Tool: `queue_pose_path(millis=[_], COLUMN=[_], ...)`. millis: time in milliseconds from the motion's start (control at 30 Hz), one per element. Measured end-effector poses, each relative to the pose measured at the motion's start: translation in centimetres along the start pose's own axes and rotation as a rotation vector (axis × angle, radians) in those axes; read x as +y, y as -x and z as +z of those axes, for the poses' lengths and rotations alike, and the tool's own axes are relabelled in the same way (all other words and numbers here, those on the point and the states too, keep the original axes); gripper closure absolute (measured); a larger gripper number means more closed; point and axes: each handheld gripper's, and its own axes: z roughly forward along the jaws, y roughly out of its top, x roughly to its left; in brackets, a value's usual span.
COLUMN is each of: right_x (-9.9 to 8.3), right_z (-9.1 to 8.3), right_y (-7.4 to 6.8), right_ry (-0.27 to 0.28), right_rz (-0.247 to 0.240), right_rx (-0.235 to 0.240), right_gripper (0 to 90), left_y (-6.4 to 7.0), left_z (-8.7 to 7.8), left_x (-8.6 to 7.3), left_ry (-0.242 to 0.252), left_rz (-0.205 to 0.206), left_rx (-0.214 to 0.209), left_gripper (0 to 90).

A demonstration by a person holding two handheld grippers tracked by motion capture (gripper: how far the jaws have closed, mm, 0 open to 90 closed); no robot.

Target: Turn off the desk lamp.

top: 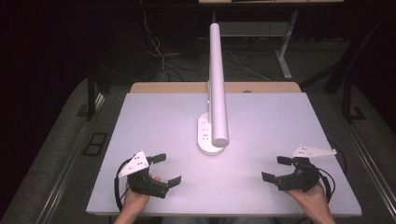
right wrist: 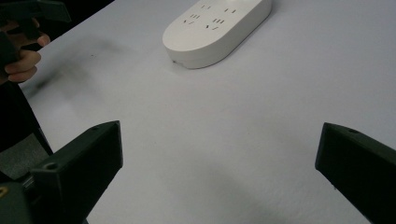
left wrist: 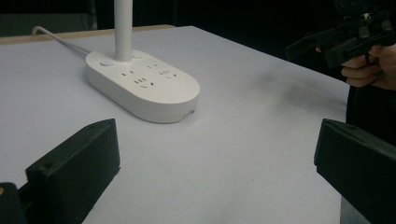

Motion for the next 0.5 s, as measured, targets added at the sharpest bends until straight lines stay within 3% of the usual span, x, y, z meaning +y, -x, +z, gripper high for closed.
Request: queue_pose_path(millis=[500], right_x=[2.8], right_z=[0.9], right_y=[-0.2], right_ry=[-0.044], right_rz=[-0.045], right_rx=[0.016], right_gripper=[0.7], left_y=[-0.1], left_z=[-0.1], left_x=[0.0], left_ry=[0.000], left_rz=[-0.003], left_rx=[0.007], left_gripper=[0.0])
